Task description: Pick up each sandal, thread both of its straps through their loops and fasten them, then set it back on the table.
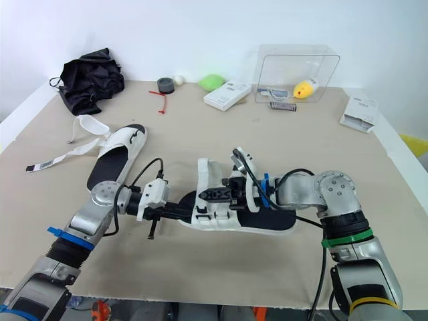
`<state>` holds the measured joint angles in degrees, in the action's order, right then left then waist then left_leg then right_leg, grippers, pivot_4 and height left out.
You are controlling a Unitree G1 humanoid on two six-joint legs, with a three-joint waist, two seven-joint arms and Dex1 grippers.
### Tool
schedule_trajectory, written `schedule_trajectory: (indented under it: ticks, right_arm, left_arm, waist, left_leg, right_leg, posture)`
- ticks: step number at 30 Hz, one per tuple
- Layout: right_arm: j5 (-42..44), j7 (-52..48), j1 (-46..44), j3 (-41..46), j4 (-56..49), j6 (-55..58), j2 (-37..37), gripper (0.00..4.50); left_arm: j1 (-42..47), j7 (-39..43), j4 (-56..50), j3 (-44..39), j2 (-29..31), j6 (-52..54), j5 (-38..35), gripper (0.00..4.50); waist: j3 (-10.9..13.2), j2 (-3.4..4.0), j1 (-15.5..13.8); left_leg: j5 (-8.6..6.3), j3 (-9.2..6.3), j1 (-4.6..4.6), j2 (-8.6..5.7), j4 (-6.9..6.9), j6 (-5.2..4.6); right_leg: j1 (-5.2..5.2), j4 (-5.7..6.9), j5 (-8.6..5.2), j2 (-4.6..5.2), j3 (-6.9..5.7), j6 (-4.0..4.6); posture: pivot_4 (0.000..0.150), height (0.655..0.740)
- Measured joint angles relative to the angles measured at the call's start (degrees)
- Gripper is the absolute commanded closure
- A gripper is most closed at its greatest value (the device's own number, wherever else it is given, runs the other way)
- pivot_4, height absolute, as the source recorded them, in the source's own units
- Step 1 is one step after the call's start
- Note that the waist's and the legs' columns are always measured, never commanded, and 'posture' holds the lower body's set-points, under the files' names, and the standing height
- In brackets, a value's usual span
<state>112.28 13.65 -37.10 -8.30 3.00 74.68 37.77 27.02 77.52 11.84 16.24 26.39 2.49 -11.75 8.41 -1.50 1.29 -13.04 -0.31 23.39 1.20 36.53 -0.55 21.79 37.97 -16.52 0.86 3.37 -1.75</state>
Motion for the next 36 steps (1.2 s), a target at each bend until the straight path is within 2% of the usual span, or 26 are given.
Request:
schedule_trajectory:
  ticks: [11, 21, 26, 36]
  right_arm:
    - [0.0, -0.5, 3.4, 1.0, -2.1, -0.8, 0.6, 4.45]
    - [1.0, 3.3, 3.4, -1.0, -2.7, -1.6, 3.7, 4.45]
    - [1.1, 3.7, 2.2, -2.6, -3.0, -2.0, 4.4, 4.45]
    - [0.5, 2.9, -2.8, -3.7, 1.1, 0.4, 1.1, 4.45]
  left_arm:
    - [-0.1, 0.0, 0.0, -0.1, 0.0, 0.0, 0.0, 4.50]
    - [0.0, 0.0, 0.2, -0.1, -0.3, -0.1, 0.0, 4.50]
    - [-0.1, 0.1, 0.3, -0.1, -0.3, -0.1, 0.0, 4.50]
    - [-0.1, 0.1, 0.4, -0.3, -0.2, -0.1, 0.0, 4.50]
  waist:
    - [0.0, 0.01, 0.0]
    - [0.0, 0.03, 0.0]
    - [-0.1, 0.04, 0.0]
    - [-0.1, 0.08, 0.0]
  left_leg:
    - [0.00, 0.01, -0.01, 0.00, 0.00, 0.00]
    - [0.00, 0.02, -0.02, 0.00, 0.00, 0.00]
    - [0.00, 0.02, -0.02, 0.00, 0.00, -0.01]
    - [0.00, 0.02, -0.02, 0.00, 0.00, -0.01]
  right_leg:
    - [0.00, 0.00, 0.00, -0.01, 0.00, 0.00]
    - [-0.01, 0.00, 0.00, 0.00, 0.00, 0.00]
    - [-0.01, 0.00, 0.00, -0.01, 0.01, -0.01]
    - [0.00, 0.01, 0.01, -0.01, 0.00, 0.02]
  posture:
    - [0.150, 0.7400]
    - [0.150, 0.7400]
    - [0.150, 0.7400]
    - [0.150, 0.7400]
